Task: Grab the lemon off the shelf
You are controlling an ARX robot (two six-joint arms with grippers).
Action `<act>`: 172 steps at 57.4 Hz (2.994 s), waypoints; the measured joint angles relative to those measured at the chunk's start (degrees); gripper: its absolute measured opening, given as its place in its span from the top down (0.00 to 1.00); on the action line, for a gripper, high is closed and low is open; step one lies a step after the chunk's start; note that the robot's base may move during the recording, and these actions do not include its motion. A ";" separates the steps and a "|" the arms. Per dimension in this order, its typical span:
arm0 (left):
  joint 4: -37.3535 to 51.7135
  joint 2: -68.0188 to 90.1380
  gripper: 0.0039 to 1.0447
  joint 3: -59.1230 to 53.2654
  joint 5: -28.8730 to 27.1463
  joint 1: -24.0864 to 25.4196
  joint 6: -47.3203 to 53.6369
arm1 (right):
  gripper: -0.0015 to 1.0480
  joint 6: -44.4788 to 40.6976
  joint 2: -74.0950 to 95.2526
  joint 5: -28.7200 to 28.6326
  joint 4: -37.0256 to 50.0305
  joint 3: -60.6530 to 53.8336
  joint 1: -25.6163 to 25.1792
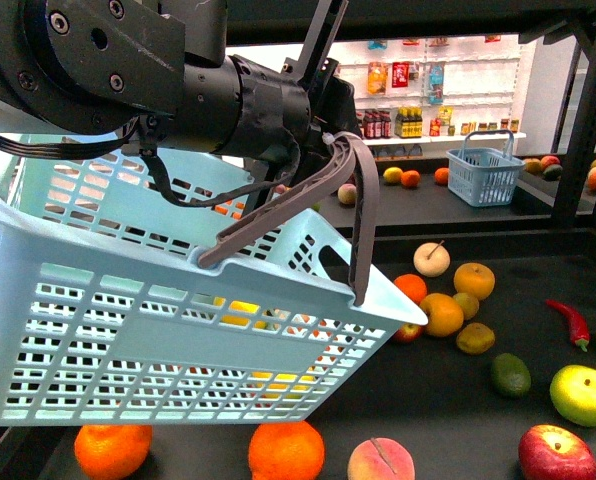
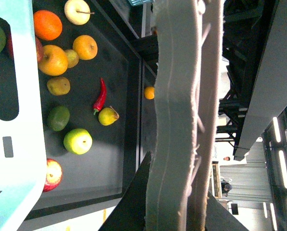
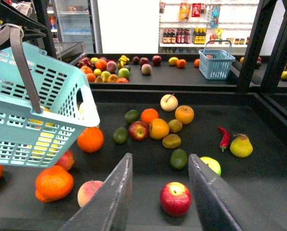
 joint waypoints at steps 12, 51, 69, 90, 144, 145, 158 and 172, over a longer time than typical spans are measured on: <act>0.00 0.00 0.92 0.00 0.02 0.00 0.02 | 0.18 0.02 0.00 0.00 0.00 0.00 0.00; 16.31 -4.42 0.92 -5.70 -21.46 13.68 -5.97 | 0.07 0.20 0.00 0.00 0.00 0.00 0.00; 30.42 -6.78 0.92 -12.72 -30.18 26.64 -13.38 | 0.07 0.20 0.00 0.00 0.00 0.00 0.00; 45.94 -4.39 0.93 -17.11 -28.33 34.67 -19.15 | 0.07 0.20 0.00 0.00 0.00 0.00 0.00; 56.92 8.72 0.79 -16.59 -17.62 43.12 -23.96 | 0.07 0.20 0.00 0.00 0.00 0.00 0.00; 57.09 8.72 0.77 -16.85 -17.57 43.17 -23.80 | 0.07 0.20 0.00 0.00 0.00 0.00 0.00; 58.64 8.74 0.35 -20.59 -15.43 44.78 -21.81 | 0.07 0.20 0.00 -0.04 0.00 0.00 -0.02; 58.62 7.78 0.08 -23.76 -13.42 46.69 -20.55 | 0.07 0.20 0.00 -0.04 0.00 0.00 -0.04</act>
